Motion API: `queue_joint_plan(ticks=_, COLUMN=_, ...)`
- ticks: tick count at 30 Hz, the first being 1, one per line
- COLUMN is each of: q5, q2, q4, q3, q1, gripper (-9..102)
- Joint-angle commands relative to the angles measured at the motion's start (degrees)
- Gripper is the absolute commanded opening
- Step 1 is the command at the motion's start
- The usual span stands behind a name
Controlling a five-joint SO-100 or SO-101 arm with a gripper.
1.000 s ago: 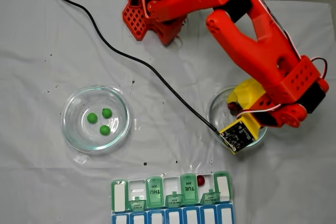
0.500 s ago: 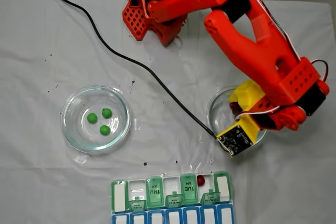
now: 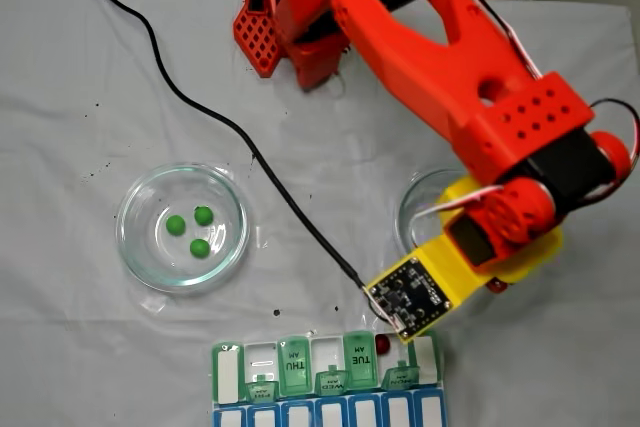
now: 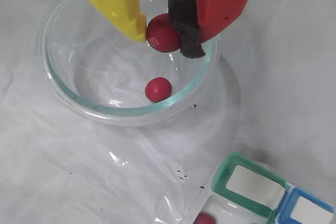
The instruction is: Sort medicines into box.
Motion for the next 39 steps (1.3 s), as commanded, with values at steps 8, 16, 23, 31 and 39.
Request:
queue_joint_plan(ticks=8, q5=-9.49, q2=26.10, q4=-19.78, q3=22.41, q1=9.49, gripper=0)
queue_joint_plan(ticks=16, q5=-16.70, q2=31.20, q4=-36.21, q3=37.79, q1=20.57, gripper=0)
queue_joint_plan(ticks=23, q5=-17.67, q2=30.32, q4=-43.51, q3=41.57, q1=24.52, gripper=0)
queue_joint_plan(ticks=31, q5=-17.84, q2=25.49, q4=-49.39, q3=41.48, q1=24.61, gripper=0)
queue_joint_plan(ticks=39, q5=-16.52, q2=17.23, q4=-52.29, q3=39.11, q1=24.08, gripper=0)
